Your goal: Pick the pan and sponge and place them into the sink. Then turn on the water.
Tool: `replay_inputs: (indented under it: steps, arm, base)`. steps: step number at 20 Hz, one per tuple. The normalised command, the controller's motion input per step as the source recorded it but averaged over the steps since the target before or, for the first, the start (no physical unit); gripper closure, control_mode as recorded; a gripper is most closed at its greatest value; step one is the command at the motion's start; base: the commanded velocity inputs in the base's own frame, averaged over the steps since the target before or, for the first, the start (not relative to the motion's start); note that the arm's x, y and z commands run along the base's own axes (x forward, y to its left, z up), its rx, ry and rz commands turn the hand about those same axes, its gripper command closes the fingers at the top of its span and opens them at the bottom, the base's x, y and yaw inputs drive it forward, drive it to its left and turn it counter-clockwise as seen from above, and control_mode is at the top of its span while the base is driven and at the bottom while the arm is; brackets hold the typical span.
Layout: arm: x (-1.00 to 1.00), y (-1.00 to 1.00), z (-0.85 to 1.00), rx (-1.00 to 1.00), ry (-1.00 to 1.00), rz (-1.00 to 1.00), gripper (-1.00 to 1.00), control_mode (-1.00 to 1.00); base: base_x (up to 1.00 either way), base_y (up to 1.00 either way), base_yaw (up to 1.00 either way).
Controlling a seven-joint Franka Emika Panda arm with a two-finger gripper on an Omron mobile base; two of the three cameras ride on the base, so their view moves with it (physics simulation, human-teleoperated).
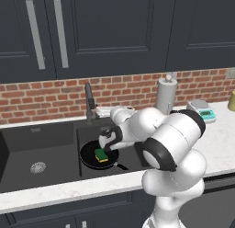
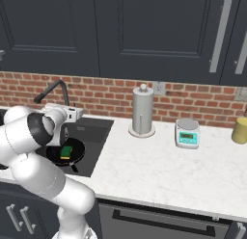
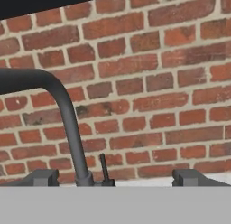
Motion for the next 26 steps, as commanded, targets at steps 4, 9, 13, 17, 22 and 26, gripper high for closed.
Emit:
replay_inputs:
  steps: [4, 9, 13, 17, 22, 26]
  arm:
    - [0.05, 0.00, -0.16, 0.00, 0.00, 0.00, -1.00, -1.00]
    - [0.00, 0.00, -0.23, -0.05, 0.02, 0.00, -1.00, -1.00]
    - [0.00, 0.00, -0.32, -0.07, 0.01, 0.00, -1.00, -1.00]
    - [0.00, 0.00, -0.28, -0.07, 0.00, 0.00, -1.00, -1.00]
    - [0.07, 0.00, -0.08, -0.04, 0.00, 0.00, -1.00, -1.00]
    - [0.20, 0.00, 0.00, 0.00, 0.00, 0.00, -1.00, -1.00]
  base:
    - [0.00, 0.00, 0.00]
    - [0.00, 0.00, 0.00]
    - [0.00, 0.00, 0.00]
    - [0.00, 0.00, 0.00]
    - [0.00, 0.00, 0.00]
    - [0.00, 0.00, 0.00]
